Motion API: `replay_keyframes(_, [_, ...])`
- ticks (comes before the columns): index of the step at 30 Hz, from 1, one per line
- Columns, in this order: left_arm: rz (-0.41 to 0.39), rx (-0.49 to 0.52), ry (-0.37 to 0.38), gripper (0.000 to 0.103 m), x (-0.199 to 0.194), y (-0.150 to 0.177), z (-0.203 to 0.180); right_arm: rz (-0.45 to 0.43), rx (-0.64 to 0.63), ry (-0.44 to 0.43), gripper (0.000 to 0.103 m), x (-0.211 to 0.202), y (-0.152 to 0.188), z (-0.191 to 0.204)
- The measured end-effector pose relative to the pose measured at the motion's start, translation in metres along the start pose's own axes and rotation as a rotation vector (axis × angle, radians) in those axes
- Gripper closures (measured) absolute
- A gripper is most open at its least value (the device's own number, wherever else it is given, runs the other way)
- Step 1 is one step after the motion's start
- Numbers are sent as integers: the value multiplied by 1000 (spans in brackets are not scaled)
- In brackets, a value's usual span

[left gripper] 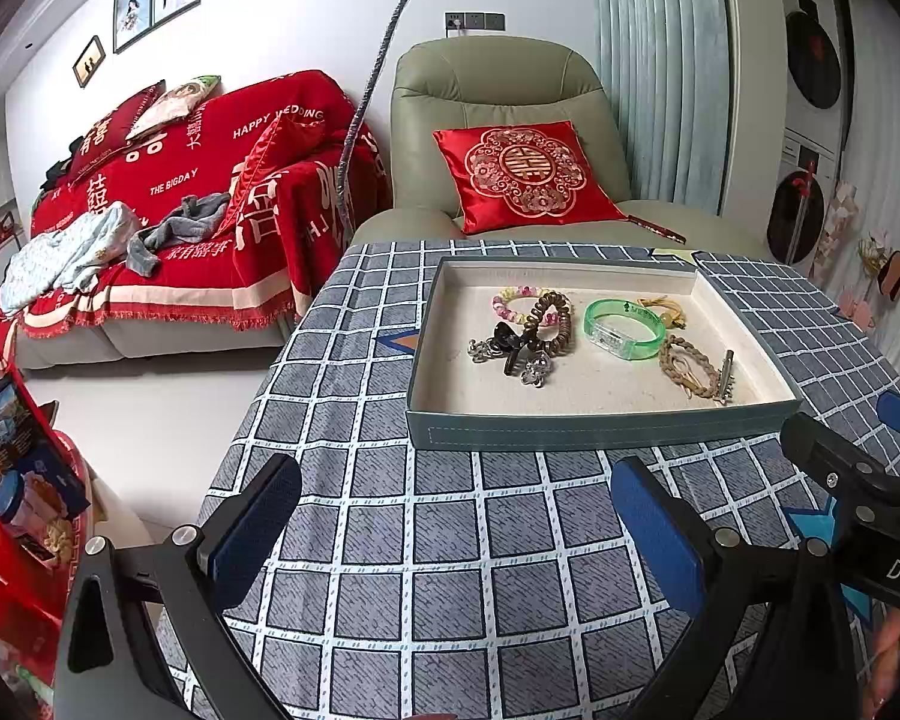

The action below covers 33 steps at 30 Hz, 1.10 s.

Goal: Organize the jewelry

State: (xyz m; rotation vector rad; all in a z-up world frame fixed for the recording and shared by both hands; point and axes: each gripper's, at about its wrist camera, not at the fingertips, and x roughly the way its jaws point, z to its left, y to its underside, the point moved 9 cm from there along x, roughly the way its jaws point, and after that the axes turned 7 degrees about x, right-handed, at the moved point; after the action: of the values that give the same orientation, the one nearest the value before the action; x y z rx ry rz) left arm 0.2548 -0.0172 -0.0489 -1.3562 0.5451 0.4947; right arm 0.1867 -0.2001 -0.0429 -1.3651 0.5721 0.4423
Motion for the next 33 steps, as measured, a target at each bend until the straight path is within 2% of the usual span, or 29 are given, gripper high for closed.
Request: replay_keyframes(33, [6,-1,1,0,-1,3,-2,0,0,-1,0,-1,0,0])
